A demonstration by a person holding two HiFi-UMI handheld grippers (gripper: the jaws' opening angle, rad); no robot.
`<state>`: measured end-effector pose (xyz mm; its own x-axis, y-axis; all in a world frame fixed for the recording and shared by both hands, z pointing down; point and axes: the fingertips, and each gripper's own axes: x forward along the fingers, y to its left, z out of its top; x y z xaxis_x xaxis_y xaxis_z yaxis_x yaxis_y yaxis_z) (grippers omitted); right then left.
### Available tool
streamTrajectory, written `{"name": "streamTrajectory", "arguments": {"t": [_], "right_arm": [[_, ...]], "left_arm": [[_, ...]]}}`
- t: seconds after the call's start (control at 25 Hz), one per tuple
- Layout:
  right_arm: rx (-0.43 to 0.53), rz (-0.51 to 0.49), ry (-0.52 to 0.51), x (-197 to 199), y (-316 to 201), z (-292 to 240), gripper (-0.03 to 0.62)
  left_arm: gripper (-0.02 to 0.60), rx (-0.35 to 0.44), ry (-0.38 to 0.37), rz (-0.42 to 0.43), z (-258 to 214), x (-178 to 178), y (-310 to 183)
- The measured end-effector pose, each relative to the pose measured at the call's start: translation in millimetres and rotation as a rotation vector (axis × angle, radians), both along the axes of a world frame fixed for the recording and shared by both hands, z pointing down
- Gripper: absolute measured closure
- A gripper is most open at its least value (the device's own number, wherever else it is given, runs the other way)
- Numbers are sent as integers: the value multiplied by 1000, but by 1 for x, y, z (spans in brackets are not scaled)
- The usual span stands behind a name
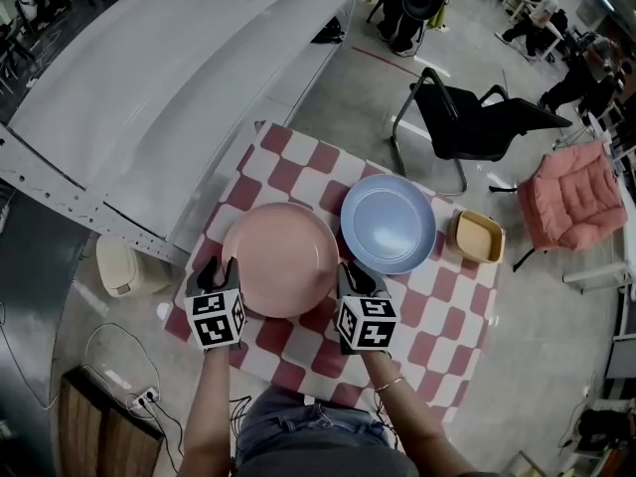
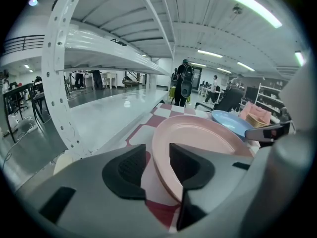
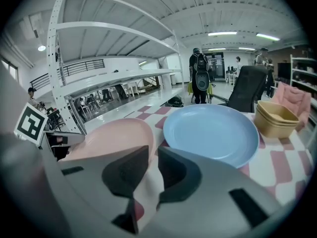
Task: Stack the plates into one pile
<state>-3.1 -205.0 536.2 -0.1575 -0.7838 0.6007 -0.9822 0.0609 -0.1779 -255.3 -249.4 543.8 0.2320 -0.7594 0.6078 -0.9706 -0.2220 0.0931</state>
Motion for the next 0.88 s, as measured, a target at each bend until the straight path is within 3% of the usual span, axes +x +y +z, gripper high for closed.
{"name": "streamTrajectory", "arguments": {"t": [0.12,0.24,0.68,0.88], "right_arm": [[15,23,0,11,4,-8,525],[31,65,3,31,8,-15,525],[72,241,41,130,32,-35,525],[70,302,51,167,39,-34,525]], "left_arm": [[436,38,21,-14,-17,0,0],[454,73,47,26,-36,18,-6],[445,100,83,381,-68,171,-22],[442,77,60,495,-64,229,-34]]}}
